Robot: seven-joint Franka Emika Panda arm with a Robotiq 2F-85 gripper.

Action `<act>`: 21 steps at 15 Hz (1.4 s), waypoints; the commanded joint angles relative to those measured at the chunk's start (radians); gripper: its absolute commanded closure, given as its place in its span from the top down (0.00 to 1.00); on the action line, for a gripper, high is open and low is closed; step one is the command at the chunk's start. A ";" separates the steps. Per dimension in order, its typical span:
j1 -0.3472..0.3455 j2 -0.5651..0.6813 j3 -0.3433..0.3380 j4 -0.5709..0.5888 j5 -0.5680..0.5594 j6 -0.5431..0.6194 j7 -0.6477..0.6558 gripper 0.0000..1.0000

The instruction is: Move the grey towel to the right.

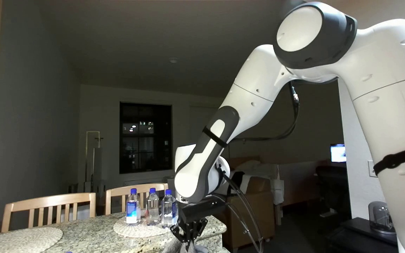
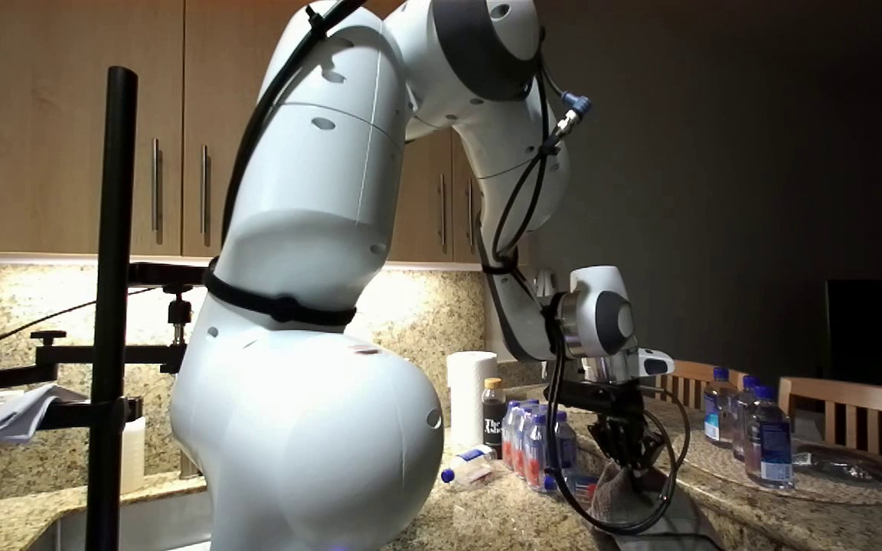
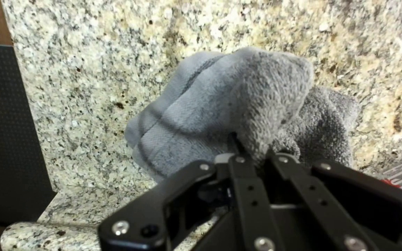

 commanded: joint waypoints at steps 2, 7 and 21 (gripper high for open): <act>-0.008 -0.025 0.009 -0.031 0.072 -0.019 -0.060 0.06; -0.006 -0.038 0.011 -0.063 0.093 -0.015 -0.067 0.14; -0.017 -0.049 0.021 -0.144 0.239 -0.035 -0.120 1.00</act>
